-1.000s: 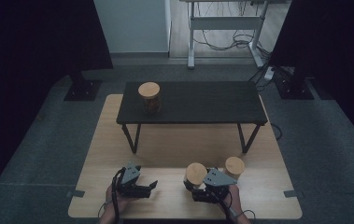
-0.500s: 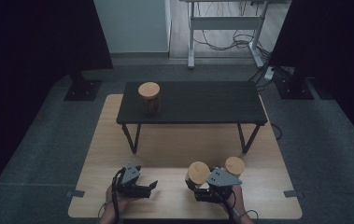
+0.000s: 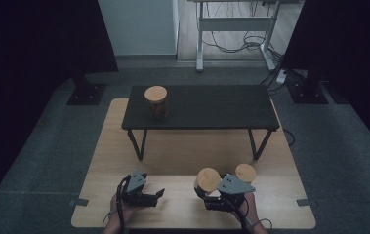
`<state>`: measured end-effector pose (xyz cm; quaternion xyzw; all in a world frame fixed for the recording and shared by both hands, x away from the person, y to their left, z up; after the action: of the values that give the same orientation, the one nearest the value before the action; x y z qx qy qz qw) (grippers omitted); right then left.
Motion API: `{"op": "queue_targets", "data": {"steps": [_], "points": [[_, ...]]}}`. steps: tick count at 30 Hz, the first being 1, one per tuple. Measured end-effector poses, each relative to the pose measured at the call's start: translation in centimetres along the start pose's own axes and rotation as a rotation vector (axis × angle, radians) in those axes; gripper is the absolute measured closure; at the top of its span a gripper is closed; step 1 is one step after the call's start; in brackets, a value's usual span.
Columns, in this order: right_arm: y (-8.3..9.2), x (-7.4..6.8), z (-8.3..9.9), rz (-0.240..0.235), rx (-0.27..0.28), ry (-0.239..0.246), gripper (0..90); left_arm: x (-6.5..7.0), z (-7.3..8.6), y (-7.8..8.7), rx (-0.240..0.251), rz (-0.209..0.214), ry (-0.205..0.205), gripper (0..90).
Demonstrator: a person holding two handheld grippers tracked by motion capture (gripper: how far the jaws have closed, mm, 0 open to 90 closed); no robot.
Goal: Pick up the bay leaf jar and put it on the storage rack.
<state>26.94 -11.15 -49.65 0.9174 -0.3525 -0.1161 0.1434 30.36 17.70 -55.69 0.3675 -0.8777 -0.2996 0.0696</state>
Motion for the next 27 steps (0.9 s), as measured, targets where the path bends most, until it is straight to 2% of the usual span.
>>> {"op": "queue_targets", "data": {"steps": [27], "points": [[0.7,0.0,-2.6,-0.004,0.036,0.028,24.9,0.0,0.0,0.0,0.000,0.000,0.001,8.0]]}}
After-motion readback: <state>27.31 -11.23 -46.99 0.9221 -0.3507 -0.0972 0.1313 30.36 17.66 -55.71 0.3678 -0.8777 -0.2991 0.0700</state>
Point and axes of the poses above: each handheld gripper's, and its own axes: y roughly backward along the jaws, z roughly out of its underside, x roughly to its right, the point moved 3 cm from there along -y, roughly forward along the jaws, and after that the axes turned 8 degrees about -y, right-handed, at the moved point
